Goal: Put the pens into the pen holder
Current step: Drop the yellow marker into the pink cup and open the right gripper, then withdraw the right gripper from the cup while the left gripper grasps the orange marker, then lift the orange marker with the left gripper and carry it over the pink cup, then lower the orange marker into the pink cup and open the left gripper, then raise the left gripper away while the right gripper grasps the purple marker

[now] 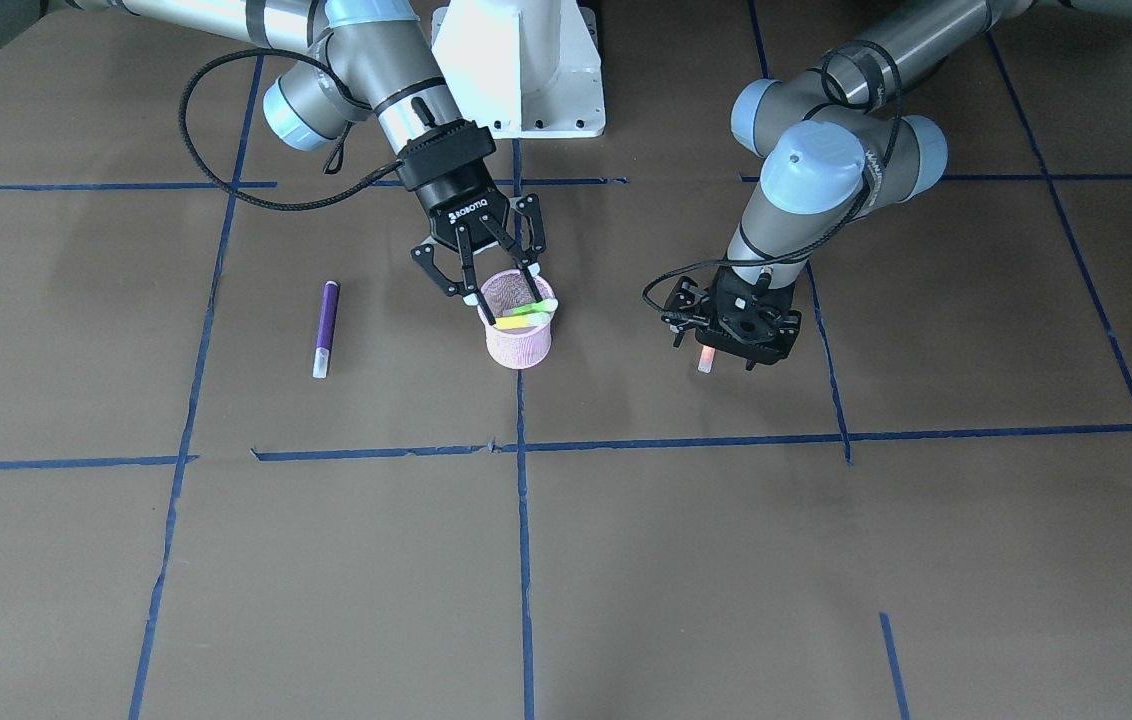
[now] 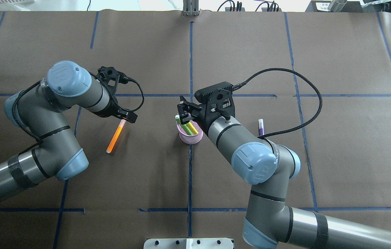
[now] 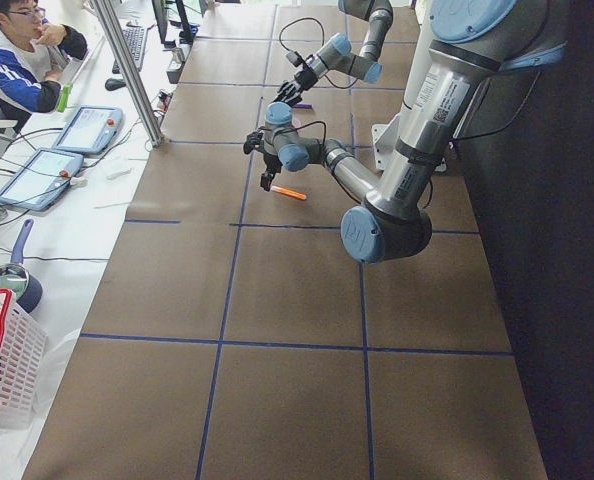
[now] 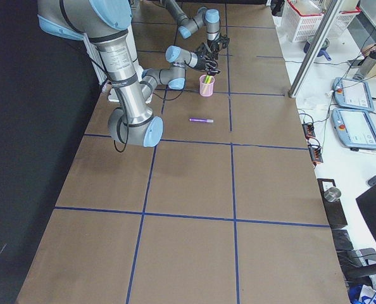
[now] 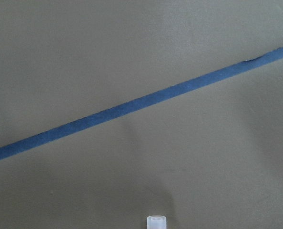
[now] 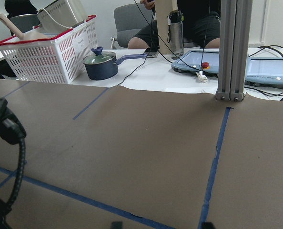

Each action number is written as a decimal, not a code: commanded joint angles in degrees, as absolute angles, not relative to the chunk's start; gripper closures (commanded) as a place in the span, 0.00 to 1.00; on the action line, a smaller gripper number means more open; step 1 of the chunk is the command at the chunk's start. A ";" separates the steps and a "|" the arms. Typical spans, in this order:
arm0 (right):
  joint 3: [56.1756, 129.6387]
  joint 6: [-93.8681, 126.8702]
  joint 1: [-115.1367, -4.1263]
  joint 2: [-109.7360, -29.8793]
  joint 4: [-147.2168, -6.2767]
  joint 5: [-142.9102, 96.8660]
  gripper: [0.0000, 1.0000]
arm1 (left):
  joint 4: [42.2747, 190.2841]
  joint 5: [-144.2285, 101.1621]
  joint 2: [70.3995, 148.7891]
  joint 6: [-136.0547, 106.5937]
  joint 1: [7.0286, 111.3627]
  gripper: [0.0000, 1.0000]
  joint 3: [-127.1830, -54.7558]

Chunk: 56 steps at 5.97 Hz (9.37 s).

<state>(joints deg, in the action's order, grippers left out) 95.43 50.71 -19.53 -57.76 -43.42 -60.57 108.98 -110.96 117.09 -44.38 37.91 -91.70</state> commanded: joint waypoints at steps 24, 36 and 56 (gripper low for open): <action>115.58 62.67 -48.52 -66.34 -92.02 -114.52 0.00 | 107.40 -107.69 116.89 -44.30 38.66 1.00 -101.21; 110.74 51.15 -47.64 -70.75 -91.49 -118.74 0.00 | 168.48 -79.72 126.03 -45.09 26.37 1.00 -81.32; 94.84 64.69 -36.39 -66.09 -77.96 -111.62 0.01 | 139.13 -121.38 114.43 -38.67 52.65 0.00 -96.33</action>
